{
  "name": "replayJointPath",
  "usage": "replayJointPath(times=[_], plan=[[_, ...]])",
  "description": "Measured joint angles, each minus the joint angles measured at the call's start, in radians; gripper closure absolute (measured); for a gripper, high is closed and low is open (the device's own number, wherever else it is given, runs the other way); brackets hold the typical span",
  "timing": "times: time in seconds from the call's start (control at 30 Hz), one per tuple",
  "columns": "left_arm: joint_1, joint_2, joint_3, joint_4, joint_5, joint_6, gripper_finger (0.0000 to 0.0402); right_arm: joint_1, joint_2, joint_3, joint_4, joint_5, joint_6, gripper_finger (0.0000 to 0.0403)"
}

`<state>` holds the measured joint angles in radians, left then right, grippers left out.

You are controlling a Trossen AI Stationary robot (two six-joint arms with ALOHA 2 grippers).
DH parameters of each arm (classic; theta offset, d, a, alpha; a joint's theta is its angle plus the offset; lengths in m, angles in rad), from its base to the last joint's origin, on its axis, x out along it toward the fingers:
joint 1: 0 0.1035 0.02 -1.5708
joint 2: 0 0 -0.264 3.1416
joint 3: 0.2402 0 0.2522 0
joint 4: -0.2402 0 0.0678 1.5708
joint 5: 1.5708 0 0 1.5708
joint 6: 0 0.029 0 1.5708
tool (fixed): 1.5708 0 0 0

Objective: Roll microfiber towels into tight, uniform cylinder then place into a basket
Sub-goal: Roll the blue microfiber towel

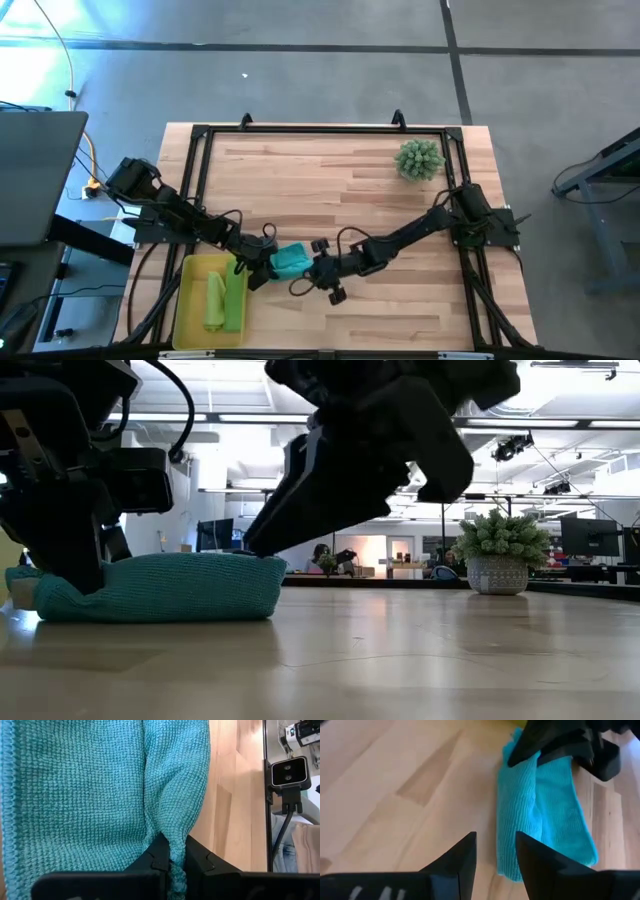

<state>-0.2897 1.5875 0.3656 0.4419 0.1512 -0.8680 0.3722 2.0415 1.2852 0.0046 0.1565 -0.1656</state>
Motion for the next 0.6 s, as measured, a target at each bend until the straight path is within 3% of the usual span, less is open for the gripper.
replayJointPath(times=[0.23, 0.6], plan=[[0.0, 0.0, 0.0, 0.0, -0.005, 0.002, 0.039, -0.001, 0.001, -0.026, 0.022, -0.026, 0.096, 0.0277], [0.001, 0.001, -0.001, 0.01, -0.01, 0.003, 0.0389, 0.005, 0.049, -0.025, 0.025, 0.042, 0.056, 0.0277]])
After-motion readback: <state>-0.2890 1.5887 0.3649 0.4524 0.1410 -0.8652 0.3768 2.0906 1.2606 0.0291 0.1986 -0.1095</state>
